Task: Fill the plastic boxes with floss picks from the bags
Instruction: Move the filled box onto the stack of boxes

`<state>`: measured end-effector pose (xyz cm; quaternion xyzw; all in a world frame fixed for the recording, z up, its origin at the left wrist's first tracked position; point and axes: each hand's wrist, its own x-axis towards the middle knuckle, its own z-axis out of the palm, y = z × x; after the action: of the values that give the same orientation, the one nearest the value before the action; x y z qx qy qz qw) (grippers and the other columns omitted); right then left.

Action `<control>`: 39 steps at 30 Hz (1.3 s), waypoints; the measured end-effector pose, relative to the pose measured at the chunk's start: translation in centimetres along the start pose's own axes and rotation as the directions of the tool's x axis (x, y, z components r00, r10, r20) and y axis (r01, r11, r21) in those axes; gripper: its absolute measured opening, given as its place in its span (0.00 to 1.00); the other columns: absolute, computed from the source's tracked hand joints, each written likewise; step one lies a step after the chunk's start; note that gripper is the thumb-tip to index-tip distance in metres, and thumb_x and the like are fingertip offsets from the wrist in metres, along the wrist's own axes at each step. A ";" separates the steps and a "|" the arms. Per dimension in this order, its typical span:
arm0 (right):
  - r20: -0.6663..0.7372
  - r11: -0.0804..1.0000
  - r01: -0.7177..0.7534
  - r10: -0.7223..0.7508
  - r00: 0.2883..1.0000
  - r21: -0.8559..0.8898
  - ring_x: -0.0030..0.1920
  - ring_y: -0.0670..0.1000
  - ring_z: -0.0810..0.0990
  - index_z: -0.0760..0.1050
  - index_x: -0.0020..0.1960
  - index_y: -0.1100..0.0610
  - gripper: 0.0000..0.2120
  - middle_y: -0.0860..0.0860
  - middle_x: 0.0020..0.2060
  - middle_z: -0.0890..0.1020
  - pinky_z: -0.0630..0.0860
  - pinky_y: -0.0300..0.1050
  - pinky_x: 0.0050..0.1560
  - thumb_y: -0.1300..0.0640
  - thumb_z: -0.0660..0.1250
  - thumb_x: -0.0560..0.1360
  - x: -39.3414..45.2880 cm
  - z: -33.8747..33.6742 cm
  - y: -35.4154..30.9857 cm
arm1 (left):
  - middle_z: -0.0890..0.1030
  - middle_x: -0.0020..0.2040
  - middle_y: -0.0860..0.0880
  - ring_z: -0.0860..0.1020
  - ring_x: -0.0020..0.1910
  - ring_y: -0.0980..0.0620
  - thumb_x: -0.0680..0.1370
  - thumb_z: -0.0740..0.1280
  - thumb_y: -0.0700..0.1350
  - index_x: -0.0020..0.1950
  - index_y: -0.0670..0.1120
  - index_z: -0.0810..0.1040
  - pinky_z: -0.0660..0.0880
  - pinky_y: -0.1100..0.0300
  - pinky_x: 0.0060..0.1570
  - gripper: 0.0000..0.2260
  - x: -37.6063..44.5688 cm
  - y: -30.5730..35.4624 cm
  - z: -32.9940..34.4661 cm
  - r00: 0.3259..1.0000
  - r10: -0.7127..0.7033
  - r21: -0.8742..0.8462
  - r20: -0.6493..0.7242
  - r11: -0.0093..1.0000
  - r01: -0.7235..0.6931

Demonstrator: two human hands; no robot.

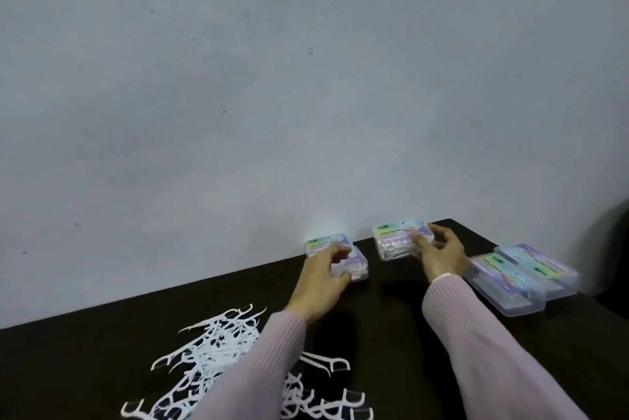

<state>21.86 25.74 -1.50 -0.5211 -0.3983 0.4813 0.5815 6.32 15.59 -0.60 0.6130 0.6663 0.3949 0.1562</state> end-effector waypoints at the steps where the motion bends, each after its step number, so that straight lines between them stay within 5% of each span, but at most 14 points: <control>1: -0.003 0.999 -0.003 0.003 1.000 -0.048 0.57 0.58 0.76 0.72 0.62 0.57 0.19 0.59 0.61 0.74 0.75 0.47 0.50 0.63 0.69 0.72 0.8 0.5 0.3 | 0.75 0.64 0.49 0.72 0.60 0.58 0.77 0.65 0.38 0.66 0.47 0.73 0.66 0.68 0.58 0.18 0.5 -0.4 -0.3 1.000 -0.007 0.038 -0.001 0.999 0.007; 7: -0.026 0.974 -0.041 0.036 0.999 -0.223 0.62 0.59 0.73 0.70 0.64 0.58 0.22 0.60 0.63 0.72 0.72 0.54 0.62 0.59 0.70 0.71 3.5 3.7 2.2 | 0.67 0.71 0.52 0.65 0.70 0.55 0.79 0.64 0.43 0.71 0.51 0.68 0.62 0.60 0.69 0.20 1.8 -2.2 -1.3 0.981 -0.012 0.312 0.193 0.949 -0.049; 11: 0.068 0.933 0.032 -0.009 0.998 -0.358 0.64 0.59 0.71 0.66 0.68 0.60 0.27 0.61 0.64 0.72 0.68 0.52 0.64 0.59 0.70 0.72 4.0 5.6 2.5 | 0.65 0.73 0.54 0.62 0.72 0.55 0.79 0.62 0.43 0.72 0.54 0.67 0.59 0.57 0.71 0.21 1.8 -3.0 -1.8 0.980 0.026 0.395 0.196 0.913 -0.103; 20: 0.145 0.868 0.072 0.000 0.989 -0.492 0.66 0.58 0.69 0.63 0.69 0.62 0.27 0.61 0.66 0.69 0.66 0.50 0.65 0.62 0.68 0.73 3.6 6.0 2.3 | 0.66 0.72 0.52 0.63 0.71 0.55 0.79 0.63 0.44 0.71 0.51 0.68 0.60 0.59 0.70 0.20 1.8 -2.7 -1.7 0.984 0.037 0.366 0.175 0.925 -0.100; 30: 0.281 0.770 0.271 -0.124 0.952 -0.578 0.62 0.52 0.72 0.73 0.59 0.58 0.15 0.56 0.62 0.73 0.69 0.42 0.61 0.65 0.67 0.73 -0.1 0.6 0.8 | 0.68 0.69 0.52 0.65 0.68 0.55 0.79 0.63 0.45 0.68 0.53 0.69 0.62 0.60 0.67 0.17 1.0 1.1 2.0 0.974 0.097 0.282 0.203 0.947 -0.153; 34: 0.327 0.671 0.387 -0.222 0.919 -0.632 0.58 0.49 0.74 0.74 0.56 0.55 0.12 0.51 0.58 0.74 0.69 0.37 0.54 0.63 0.66 0.74 -1.7 -3.0 0.1 | 0.68 0.69 0.52 0.65 0.69 0.55 0.79 0.62 0.43 0.68 0.54 0.69 0.62 0.59 0.68 0.17 0.8 3.1 4.5 0.970 0.080 0.222 0.227 0.966 -0.132; 39: 0.310 0.533 0.418 -0.284 0.907 -0.736 0.58 0.48 0.74 0.72 0.57 0.53 0.11 0.49 0.57 0.75 0.69 0.40 0.58 0.61 0.64 0.75 -2.3 -8.4 -0.4 | 0.70 0.67 0.52 0.66 0.67 0.56 0.79 0.62 0.41 0.67 0.51 0.70 0.61 0.65 0.62 0.17 0.2 5.2 8.0 0.961 0.096 0.141 0.257 0.981 -0.136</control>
<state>29.54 21.65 -2.14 -0.5932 -0.7080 0.1676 0.3446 15.43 18.15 -1.90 0.7063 0.6331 0.2695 0.1665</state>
